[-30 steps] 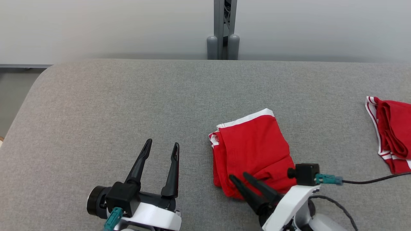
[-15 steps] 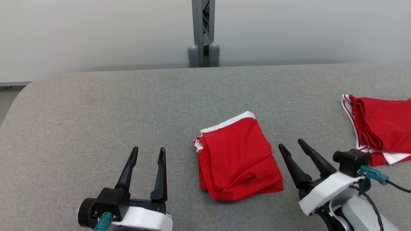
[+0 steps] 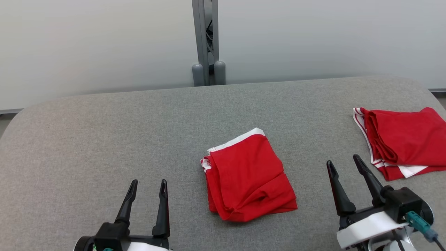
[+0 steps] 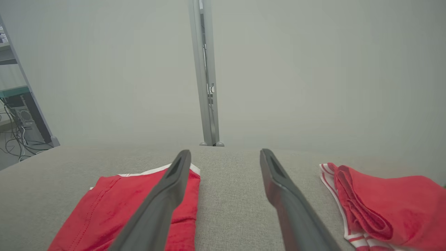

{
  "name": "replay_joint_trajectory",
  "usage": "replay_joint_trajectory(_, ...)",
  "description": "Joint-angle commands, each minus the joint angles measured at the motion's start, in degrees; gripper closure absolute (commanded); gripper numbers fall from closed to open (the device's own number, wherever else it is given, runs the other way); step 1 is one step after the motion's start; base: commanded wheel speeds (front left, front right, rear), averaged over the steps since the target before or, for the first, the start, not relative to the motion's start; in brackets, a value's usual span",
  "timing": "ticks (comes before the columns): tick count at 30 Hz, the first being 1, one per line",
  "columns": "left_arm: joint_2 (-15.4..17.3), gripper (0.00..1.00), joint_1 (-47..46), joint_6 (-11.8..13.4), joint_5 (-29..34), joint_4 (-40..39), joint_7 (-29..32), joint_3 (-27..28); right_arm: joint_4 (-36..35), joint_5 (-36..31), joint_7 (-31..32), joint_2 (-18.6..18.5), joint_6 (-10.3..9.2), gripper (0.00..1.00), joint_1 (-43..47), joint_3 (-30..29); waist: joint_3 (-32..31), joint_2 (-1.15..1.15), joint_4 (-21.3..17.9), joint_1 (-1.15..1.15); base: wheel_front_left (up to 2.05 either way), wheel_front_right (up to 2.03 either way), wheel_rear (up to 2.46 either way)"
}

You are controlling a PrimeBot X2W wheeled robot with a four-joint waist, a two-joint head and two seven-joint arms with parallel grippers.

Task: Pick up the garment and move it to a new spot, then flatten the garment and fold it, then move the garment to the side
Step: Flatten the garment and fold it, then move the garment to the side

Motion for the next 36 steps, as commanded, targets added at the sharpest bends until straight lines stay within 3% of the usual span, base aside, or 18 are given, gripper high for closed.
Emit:
replay_joint_trajectory(1,0.3,0.0,0.7,-0.1,0.8,-0.3,-0.2,0.7,-0.9,-1.0,-0.1,0.3,0.0,0.0,1.6,-0.6,-0.3,0.0,-0.1,0.0,0.0,0.0,0.0)
replay_joint_trajectory(21,0.1,0.0,1.7,-0.5,2.4,0.1,-0.2,1.5,1.3,1.5,-0.1,1.0,0.0,0.0,2.3,2.0,-0.3,0.0,1.0,0.0,0.0,0.0,0.0)
replay_joint_trajectory(28,0.1,0.0,0.6,-1.0,2.0,1.3,-0.2,-0.2,6.6,9.7,-0.1,-1.0,0.0,0.0,-0.3,6.9,0.1,0.0,3.4,0.0,0.0,0.0,0.0)
replay_joint_trajectory(36,0.1,0.0,-0.6,-1.1,2.3,1.6,-0.2,-2.1,17.2,31.6,1.7,-5.5,0.0,0.0,-7.0,14.8,1.1,0.0,8.4,0.0,0.0,0.0,0.0)
